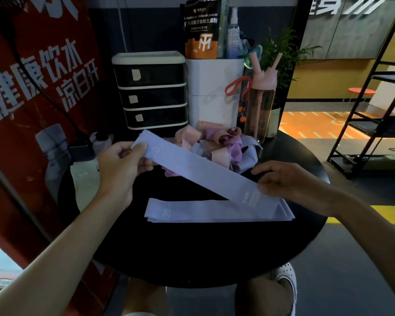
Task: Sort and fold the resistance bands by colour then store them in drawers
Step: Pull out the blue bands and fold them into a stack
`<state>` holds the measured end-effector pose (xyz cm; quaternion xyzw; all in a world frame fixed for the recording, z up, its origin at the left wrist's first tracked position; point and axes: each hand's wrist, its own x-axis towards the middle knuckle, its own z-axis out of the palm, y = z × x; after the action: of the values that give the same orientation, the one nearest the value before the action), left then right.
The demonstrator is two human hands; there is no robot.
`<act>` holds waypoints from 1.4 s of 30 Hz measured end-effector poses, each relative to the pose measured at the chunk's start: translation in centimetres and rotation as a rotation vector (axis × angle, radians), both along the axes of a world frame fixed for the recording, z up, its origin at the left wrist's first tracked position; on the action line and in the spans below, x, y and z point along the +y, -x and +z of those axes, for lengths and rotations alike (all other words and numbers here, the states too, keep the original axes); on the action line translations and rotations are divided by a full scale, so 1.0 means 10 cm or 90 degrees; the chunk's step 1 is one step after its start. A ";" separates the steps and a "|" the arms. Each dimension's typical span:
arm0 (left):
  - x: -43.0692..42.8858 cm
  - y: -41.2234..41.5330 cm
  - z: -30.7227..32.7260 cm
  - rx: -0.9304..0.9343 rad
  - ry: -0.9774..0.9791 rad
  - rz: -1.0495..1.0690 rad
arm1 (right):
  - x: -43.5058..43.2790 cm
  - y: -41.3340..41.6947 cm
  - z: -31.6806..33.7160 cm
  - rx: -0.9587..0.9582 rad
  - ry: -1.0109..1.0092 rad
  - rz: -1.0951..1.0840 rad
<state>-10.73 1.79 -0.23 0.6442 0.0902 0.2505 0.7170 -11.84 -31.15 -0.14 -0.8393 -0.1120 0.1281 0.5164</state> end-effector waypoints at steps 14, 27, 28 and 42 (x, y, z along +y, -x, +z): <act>0.10 0.37 -0.81 0.070 -0.346 0.031 | -0.12 -0.10 -0.27 -0.162 0.271 -0.164; 0.14 0.37 -0.89 0.120 -0.501 -0.024 | -0.22 -0.03 -0.38 -0.203 0.312 -0.124; 0.15 0.37 -0.89 0.121 -0.495 -0.040 | -0.24 -0.01 -0.39 -0.209 0.326 -0.101; 0.42 0.30 -0.88 0.095 -0.600 -0.307 | -0.40 0.04 -0.53 -0.213 0.363 0.067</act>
<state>-13.69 6.00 -8.99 0.9147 -0.1322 0.0455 0.3791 -12.26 -35.17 -5.40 -0.9524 -0.1978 0.0414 0.2283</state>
